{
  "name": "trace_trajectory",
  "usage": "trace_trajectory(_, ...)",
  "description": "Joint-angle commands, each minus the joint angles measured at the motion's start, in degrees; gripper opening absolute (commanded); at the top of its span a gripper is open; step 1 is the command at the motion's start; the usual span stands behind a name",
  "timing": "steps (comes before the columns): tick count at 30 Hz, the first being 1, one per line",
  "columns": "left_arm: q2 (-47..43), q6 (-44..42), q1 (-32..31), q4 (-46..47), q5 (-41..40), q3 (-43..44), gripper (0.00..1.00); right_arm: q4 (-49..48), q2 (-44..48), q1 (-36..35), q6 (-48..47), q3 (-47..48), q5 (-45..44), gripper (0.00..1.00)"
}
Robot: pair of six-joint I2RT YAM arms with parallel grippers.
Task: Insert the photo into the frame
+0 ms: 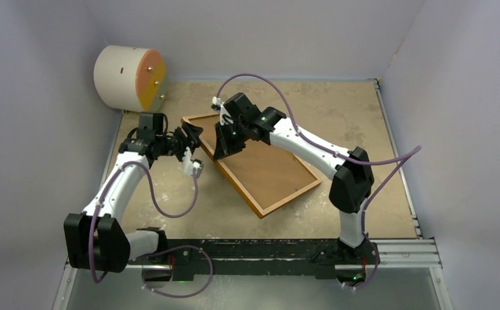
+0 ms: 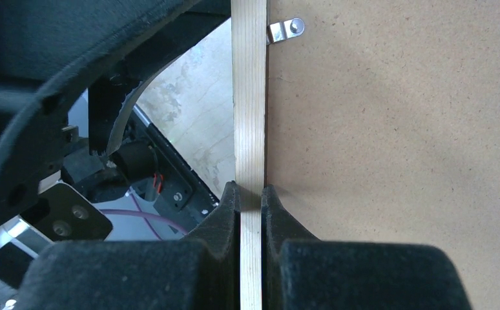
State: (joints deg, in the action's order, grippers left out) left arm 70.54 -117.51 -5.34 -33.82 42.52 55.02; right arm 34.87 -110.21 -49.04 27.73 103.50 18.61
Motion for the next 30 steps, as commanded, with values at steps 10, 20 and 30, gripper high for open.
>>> trace_trajectory(10, -0.84, -4.44, -0.80, 1.68, 1.95, 2.20, 0.19, 4.31, 5.55, 0.56, -0.22, 7.69, -0.75, 0.36)
trace_trajectory(20, 1.25, 2.17, -0.81, 1.32, 4.18, 6.99, 0.10, 23.39, 7.57, -9.60, -16.29, 12.47, -28.70, 0.83)
trace_trajectory(30, 0.57, 6.61, -0.81, 3.15, 5.03, 8.05, 0.09, 25.72, 10.00, -16.77, -16.94, 4.83, -39.48, 0.87)
